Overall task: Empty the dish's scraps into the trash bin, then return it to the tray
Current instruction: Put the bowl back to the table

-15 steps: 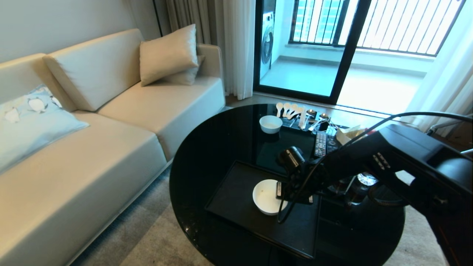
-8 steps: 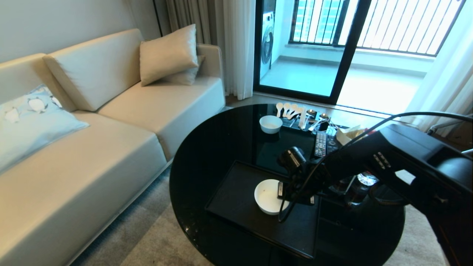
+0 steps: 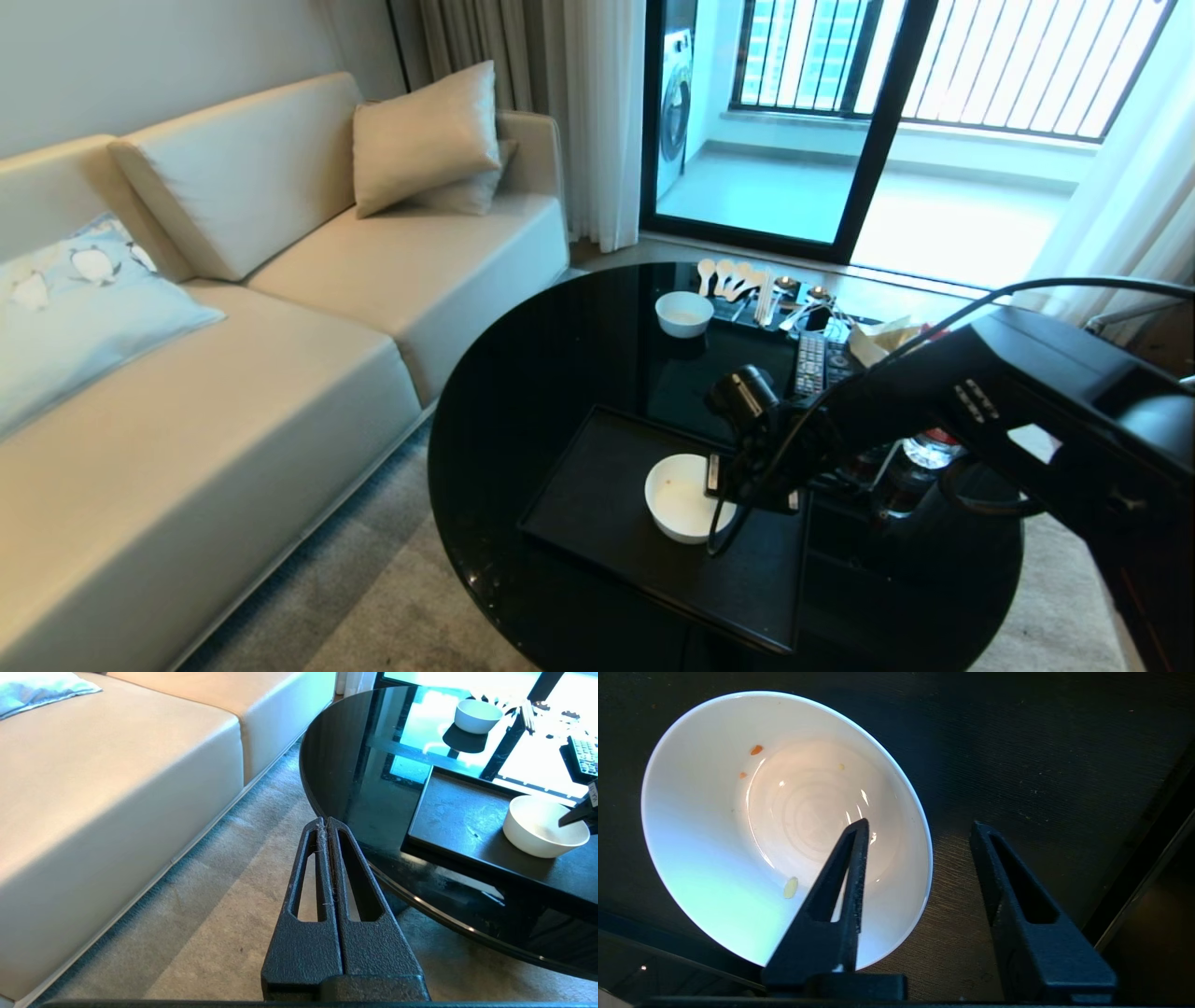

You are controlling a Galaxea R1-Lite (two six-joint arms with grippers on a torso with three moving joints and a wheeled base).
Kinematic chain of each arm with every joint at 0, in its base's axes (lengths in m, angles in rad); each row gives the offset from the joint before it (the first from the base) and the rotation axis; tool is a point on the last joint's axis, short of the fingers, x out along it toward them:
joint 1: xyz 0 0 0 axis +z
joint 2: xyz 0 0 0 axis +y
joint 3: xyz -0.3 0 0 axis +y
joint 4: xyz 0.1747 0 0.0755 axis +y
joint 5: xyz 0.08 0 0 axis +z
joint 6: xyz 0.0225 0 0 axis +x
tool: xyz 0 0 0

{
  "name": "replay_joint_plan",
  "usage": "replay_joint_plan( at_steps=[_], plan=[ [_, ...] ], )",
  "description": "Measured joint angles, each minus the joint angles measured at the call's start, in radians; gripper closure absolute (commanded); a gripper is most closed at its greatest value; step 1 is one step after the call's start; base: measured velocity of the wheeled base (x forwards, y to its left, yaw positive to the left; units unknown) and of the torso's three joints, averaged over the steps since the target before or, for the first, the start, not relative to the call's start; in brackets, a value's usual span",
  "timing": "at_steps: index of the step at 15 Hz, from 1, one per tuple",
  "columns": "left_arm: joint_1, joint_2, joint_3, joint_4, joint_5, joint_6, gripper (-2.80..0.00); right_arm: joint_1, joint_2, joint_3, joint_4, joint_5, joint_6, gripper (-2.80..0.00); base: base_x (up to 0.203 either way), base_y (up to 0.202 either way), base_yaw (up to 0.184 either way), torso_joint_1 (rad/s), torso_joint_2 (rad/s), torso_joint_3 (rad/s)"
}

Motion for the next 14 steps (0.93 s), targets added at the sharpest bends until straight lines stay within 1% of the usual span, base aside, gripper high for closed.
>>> replay_joint_plan(
  at_steps=[5,9,11,14],
  plan=[
    [0.0,0.0,0.0,0.0,0.0,0.0,0.0,0.0,-0.03,0.005,-0.01,-0.02,-0.002,-2.8,0.0,0.0,0.0,0.0,0.0,0.0],
    [0.0,0.0,0.0,0.0,0.0,0.0,0.0,0.0,-0.113,0.008,-0.01,-0.038,-0.017,-2.8,0.0,0.0,0.0,0.0,0.0,0.0],
    [0.0,0.0,0.0,0.0,0.0,0.0,0.0,0.001,-0.179,0.041,-0.013,-0.046,-0.056,-2.8,0.0,0.0,0.0,0.0,0.0,0.0],
    [0.0,0.0,0.0,0.0,0.001,0.0,0.0,0.001,-0.307,0.138,-0.057,-0.051,-0.143,-2.8,0.0,0.0,0.0,0.0,0.0,0.0]
  ],
)
